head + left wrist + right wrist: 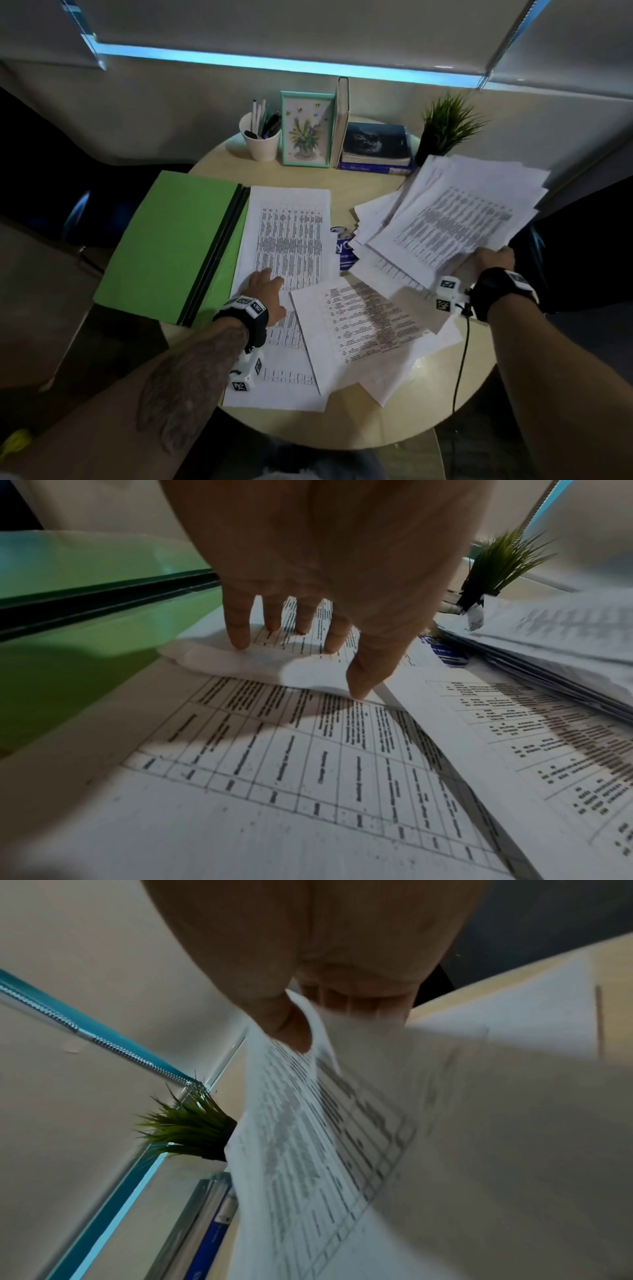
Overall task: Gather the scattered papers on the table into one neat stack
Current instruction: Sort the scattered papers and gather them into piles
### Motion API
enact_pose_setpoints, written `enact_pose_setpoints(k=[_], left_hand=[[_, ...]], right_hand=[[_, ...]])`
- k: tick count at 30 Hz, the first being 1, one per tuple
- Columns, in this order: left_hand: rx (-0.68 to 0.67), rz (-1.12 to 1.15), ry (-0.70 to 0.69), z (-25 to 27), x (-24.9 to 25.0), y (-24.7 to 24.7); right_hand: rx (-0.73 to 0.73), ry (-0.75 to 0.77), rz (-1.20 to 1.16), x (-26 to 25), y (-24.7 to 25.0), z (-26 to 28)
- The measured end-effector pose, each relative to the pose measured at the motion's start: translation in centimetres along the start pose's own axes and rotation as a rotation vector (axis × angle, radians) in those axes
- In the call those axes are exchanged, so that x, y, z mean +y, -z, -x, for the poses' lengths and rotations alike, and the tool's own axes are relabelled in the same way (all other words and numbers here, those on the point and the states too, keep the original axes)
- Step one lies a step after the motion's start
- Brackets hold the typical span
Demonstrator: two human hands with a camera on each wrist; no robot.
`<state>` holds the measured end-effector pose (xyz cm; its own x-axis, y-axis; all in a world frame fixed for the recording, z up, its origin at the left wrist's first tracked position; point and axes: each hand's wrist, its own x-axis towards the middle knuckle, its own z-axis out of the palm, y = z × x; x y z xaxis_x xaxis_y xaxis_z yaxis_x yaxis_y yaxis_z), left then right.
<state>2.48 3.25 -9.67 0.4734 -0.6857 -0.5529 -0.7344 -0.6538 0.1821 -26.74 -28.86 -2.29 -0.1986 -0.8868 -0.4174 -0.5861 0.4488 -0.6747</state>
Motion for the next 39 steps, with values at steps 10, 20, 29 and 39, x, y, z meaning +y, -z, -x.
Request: enact_pose_setpoints(k=[10,20,29,39], left_hand=[[-0.008,-0.015,-0.014,0.2,-0.2,-0.2],[-0.058,0.047,-0.047,1.5,-0.6,0.0],[-0.099,-0.055,-0.102,1.7,-1.1,0.2],[-0.044,-0.036,-0.113,1.8,-0.8,0.6]], right_hand=[[-0.129,0.521,0.127,4.7,-6.4,12.3],[-0.571,0.899,0.952,12.8,-12.1,20.8],[-0.165,0.386,0.746,14.0,-8.2,18.6],[-0.417,0.637,0.967,14.3,-10.7,23.6]])
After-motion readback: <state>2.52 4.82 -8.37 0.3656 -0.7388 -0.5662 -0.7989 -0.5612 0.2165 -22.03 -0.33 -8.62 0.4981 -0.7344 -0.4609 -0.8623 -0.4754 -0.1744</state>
